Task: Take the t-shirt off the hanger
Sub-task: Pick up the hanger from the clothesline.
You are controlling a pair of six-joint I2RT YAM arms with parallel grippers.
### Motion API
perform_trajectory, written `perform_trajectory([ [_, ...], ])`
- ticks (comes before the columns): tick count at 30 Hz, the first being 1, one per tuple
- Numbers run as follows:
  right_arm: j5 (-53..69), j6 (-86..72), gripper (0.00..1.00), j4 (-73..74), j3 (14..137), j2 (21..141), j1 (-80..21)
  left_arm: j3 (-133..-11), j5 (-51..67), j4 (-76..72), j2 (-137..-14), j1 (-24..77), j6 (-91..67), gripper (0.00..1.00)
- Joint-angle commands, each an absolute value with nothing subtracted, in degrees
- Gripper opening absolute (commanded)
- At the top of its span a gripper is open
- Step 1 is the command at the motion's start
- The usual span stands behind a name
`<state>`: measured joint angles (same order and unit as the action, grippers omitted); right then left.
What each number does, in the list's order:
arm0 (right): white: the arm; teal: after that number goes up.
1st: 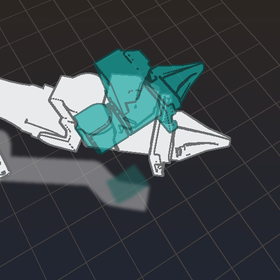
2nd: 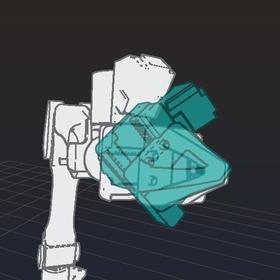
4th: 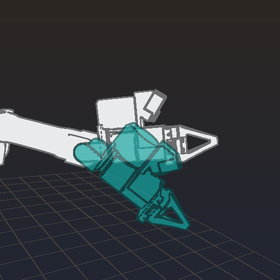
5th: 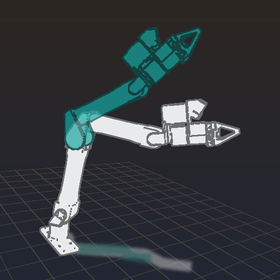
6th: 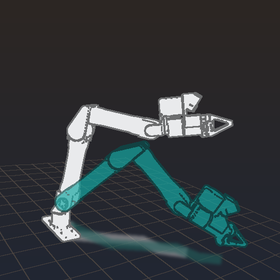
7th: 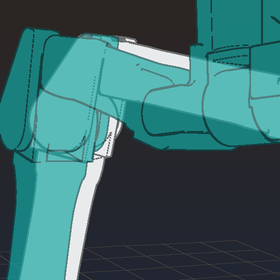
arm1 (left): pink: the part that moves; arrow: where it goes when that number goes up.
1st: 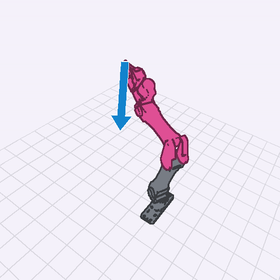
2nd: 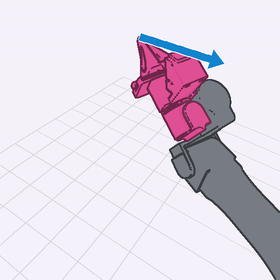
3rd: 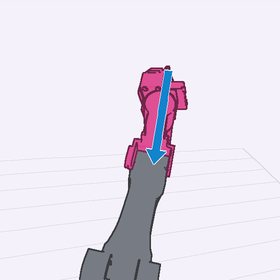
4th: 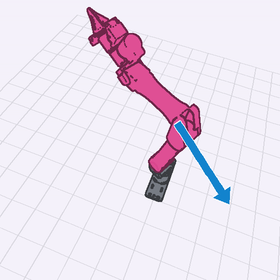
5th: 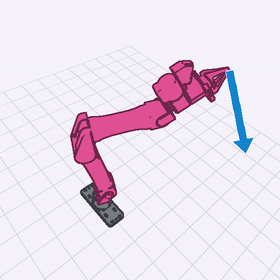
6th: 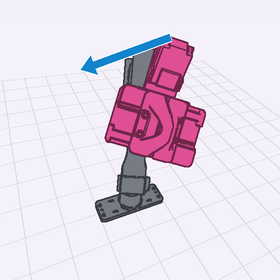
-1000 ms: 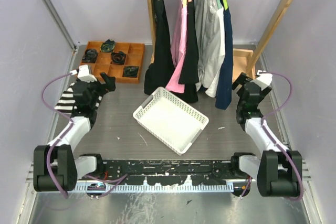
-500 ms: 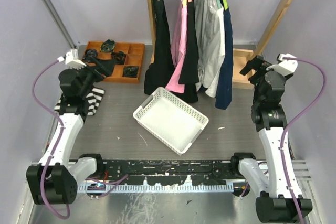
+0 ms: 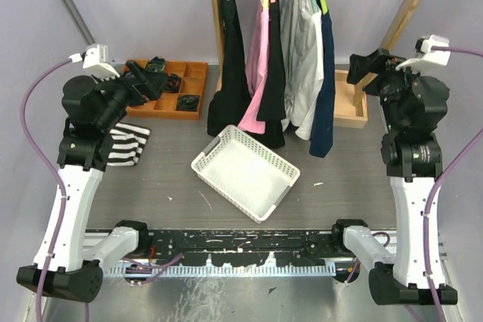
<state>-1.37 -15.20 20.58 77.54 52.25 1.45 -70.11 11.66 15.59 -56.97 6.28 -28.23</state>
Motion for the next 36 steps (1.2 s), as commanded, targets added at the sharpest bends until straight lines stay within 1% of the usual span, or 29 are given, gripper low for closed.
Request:
perform_trajectory([
  [1, 7.1, -15.7, 0.85, 19.8, 85.5, 56.1, 1.4, -74.5, 9.0, 24.2, -55.6, 11.1, -23.7, 0.98],
  [6, 11.3, -16.4, 0.81, 20.4, 92.4, 61.9, 1.2, -77.2, 7.3, 25.4, -55.8, 16.4, -22.6, 0.98],
  [12, 13.0, -15.4, 0.81, 22.8, 98.6, 67.8, -0.5, -79.5, 5.9, 27.1, -56.9, 20.9, -21.9, 0.98],
  [17, 8.6, -12.4, 0.81, 26.3, 103.1, 72.1, -5.1, -81.8, 2.9, 29.1, -58.1, 26.1, -20.4, 0.98],
  [21, 2.9, -10.4, 0.80, 29.4, 106.8, 75.9, -9.2, -83.3, 0.8, 30.2, -59.2, 30.5, -18.3, 0.98],
  [24, -2.0, -10.1, 0.78, 29.7, 107.4, 76.8, -10.9, -82.9, 0.0, 29.3, -58.6, 33.2, -16.8, 0.98],
  [28, -4.0, -10.4, 0.73, 28.5, 106.3, 76.5, -11.1, -82.9, 0.0, 28.9, -58.1, 34.3, -16.2, 0.98],
  [36, -6.3, -10.0, 0.71, 29.5, 106.5, 77.5, -11.1, -83.3, 0.1, 29.2, -57.8, 34.6, -15.7, 0.98],
])
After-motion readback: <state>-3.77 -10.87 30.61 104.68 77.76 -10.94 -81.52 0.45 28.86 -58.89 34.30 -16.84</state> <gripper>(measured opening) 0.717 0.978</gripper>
